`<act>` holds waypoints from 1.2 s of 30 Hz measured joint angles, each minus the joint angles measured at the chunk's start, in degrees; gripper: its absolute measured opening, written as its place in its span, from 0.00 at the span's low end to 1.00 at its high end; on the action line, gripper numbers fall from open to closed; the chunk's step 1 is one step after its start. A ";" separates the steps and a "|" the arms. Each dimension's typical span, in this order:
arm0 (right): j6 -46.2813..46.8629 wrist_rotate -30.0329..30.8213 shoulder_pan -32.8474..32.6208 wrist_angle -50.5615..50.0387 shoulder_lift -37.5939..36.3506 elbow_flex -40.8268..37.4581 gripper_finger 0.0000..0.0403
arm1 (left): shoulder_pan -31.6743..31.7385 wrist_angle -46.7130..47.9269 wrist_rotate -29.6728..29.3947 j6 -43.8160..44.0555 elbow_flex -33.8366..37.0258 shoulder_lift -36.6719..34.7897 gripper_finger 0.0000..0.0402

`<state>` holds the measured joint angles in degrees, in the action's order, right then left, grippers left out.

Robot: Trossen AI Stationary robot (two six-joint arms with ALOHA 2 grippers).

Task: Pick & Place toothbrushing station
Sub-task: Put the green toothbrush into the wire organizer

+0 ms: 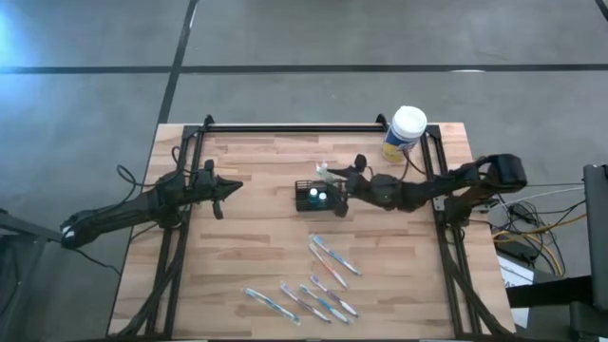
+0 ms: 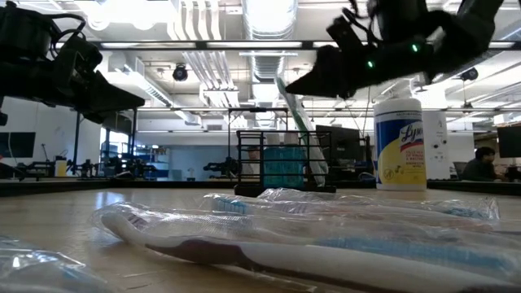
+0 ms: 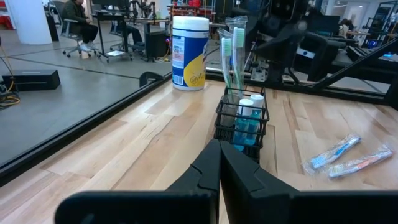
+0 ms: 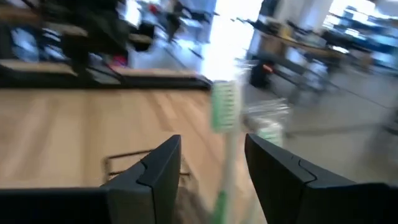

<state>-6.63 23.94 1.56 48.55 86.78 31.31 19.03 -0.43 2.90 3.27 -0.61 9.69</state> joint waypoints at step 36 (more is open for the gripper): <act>-0.89 30.31 -8.82 -28.76 7.50 21.04 0.09 | 0.02 0.02 0.01 0.17 0.01 0.85 0.02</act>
<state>-7.52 54.25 -7.26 19.78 94.27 52.34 19.05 -0.40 2.91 3.44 -0.60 10.55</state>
